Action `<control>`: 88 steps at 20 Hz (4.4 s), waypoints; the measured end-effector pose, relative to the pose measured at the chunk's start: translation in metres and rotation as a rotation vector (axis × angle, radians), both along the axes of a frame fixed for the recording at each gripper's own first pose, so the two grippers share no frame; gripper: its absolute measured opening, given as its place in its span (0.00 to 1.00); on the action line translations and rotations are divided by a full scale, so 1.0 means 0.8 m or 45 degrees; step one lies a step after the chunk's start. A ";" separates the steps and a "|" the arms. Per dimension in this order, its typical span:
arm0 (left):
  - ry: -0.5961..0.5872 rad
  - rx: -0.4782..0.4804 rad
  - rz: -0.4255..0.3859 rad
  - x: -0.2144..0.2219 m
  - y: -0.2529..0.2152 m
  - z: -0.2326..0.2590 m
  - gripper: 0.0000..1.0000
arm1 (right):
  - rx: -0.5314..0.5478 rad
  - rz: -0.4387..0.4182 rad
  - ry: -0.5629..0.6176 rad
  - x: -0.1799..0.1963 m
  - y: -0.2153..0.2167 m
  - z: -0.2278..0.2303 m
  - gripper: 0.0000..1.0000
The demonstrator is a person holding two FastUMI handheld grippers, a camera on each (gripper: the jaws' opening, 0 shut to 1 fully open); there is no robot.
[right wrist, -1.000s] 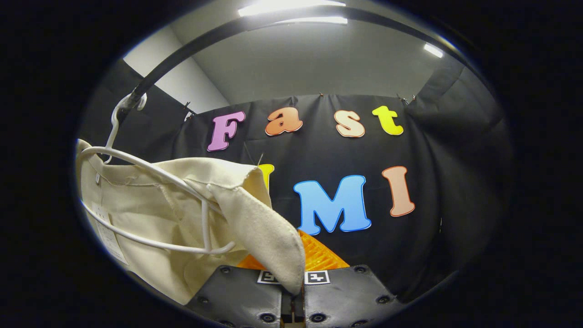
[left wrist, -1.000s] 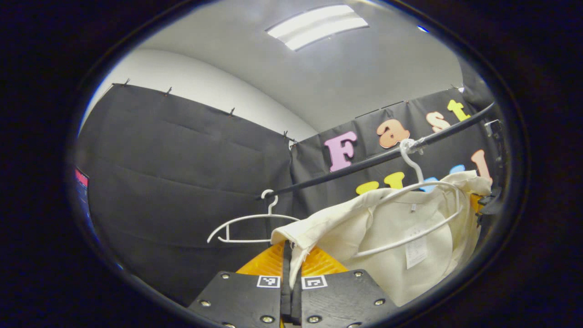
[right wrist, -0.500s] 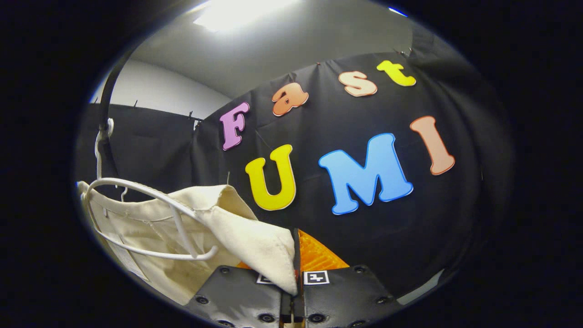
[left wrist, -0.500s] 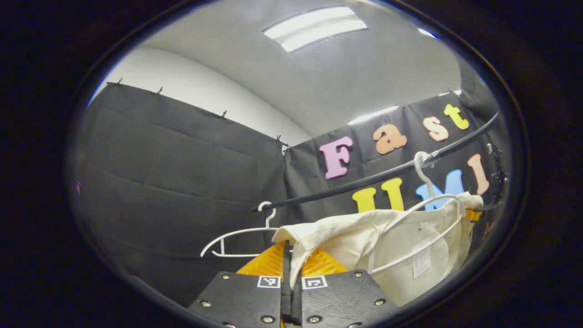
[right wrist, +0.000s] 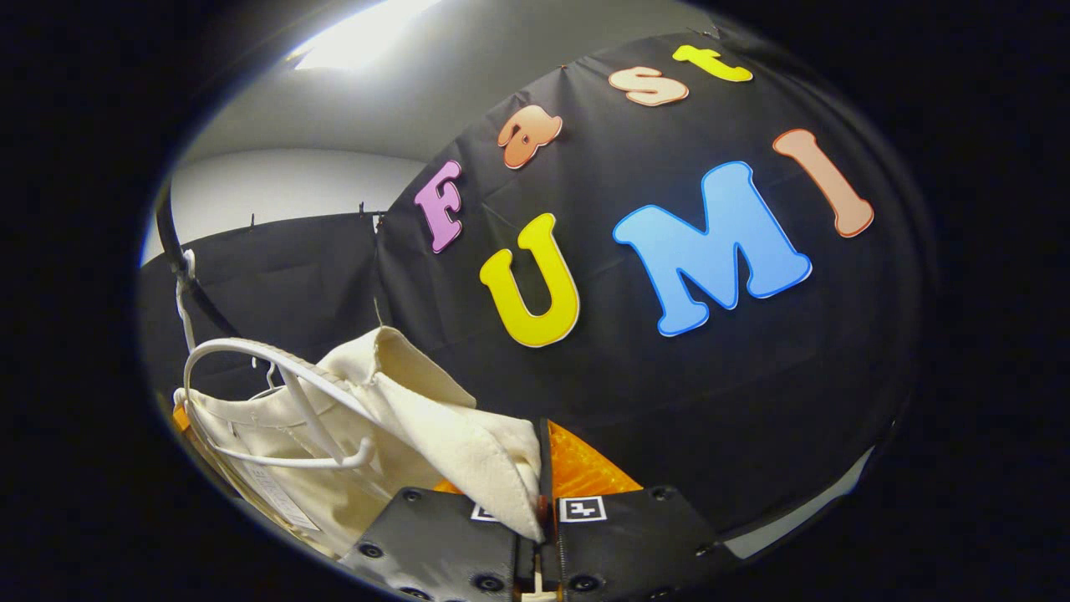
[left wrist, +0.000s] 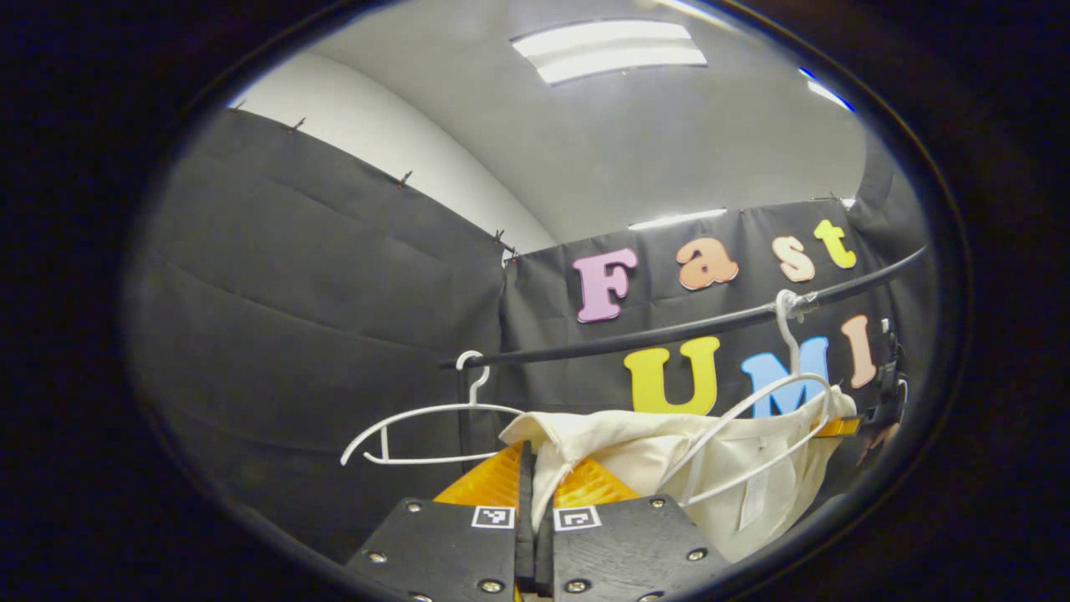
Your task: Grasp the clothes on the hanger with both hands and then place them into the laundry hamper below.
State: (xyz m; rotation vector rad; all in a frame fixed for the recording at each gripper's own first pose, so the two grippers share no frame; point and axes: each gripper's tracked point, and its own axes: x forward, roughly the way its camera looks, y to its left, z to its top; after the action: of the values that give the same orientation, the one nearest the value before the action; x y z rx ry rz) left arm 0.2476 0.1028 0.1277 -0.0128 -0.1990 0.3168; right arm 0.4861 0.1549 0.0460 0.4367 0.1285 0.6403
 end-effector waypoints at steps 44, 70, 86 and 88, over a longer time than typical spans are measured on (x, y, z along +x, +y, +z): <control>0.140 -0.207 -0.634 -0.188 -0.116 -0.092 0.01 | -0.224 0.146 -0.120 -0.482 0.128 -0.020 0.07; 0.807 -0.186 -0.609 -0.200 -0.157 -0.545 0.02 | -0.598 -0.082 0.374 -0.497 0.069 -0.429 0.09; 1.339 -0.116 -0.608 -0.259 -0.141 -0.767 0.04 | -0.950 -0.005 0.721 -0.539 0.060 -0.604 0.21; 1.350 -0.133 -0.611 -0.273 -0.136 -0.767 0.04 | -0.968 -0.001 0.725 -0.546 0.058 -0.602 0.23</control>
State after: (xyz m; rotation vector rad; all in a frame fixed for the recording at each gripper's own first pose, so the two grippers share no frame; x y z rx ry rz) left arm 0.0295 -0.0061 -0.4861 0.0058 0.8645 -0.1721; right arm 0.0492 0.2009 -0.4353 -0.1316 0.8808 0.4082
